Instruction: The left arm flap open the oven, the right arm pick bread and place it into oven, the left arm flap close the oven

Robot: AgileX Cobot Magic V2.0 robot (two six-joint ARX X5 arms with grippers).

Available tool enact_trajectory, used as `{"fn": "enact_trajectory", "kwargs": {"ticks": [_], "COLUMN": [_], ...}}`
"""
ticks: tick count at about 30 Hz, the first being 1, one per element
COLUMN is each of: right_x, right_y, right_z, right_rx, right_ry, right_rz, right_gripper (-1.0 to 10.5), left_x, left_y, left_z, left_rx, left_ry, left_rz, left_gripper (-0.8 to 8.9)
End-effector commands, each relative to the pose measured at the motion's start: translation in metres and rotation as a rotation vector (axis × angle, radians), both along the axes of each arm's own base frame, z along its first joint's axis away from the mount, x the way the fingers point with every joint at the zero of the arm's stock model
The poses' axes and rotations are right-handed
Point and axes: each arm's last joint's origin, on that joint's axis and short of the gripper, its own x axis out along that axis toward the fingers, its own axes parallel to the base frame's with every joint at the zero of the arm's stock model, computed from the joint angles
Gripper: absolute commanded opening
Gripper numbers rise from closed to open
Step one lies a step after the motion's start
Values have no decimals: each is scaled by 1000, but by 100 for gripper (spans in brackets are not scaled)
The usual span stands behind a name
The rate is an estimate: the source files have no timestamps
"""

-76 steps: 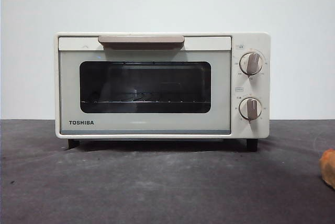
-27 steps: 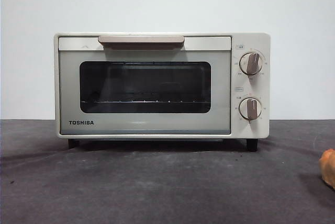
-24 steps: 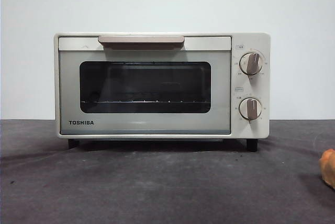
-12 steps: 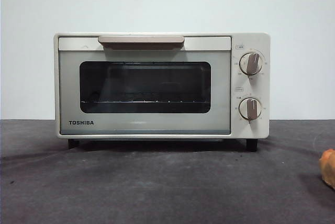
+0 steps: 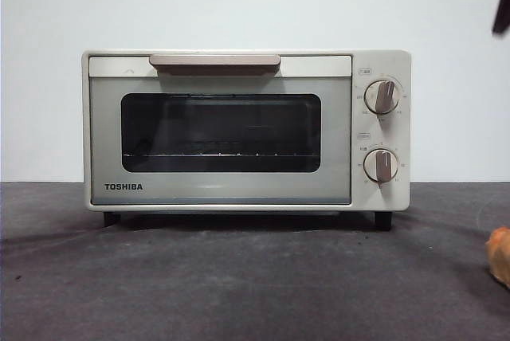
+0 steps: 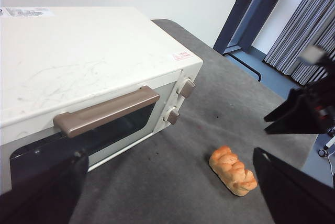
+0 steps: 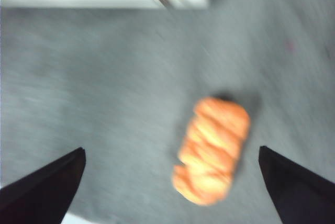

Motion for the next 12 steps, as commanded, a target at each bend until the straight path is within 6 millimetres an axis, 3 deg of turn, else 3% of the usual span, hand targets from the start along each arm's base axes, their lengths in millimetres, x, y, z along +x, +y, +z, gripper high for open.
{"fn": "enact_trajectory", "kwargs": {"ticks": [1, 12], "right_x": [10, 32], "right_y": [5, 26], "right_z": [-6, -58], "right_rx": [-20, -217], "right_ry": [69, 247], "right_rz": [-13, -45], "right_gripper": [549, 548], "left_x": [0, 1], "left_y": [-1, 0], "left_z": [6, 6], "left_rx": [6, 13], "left_ry": [-34, -37], "left_rz": [-9, 8], "left_gripper": [501, 501]}}
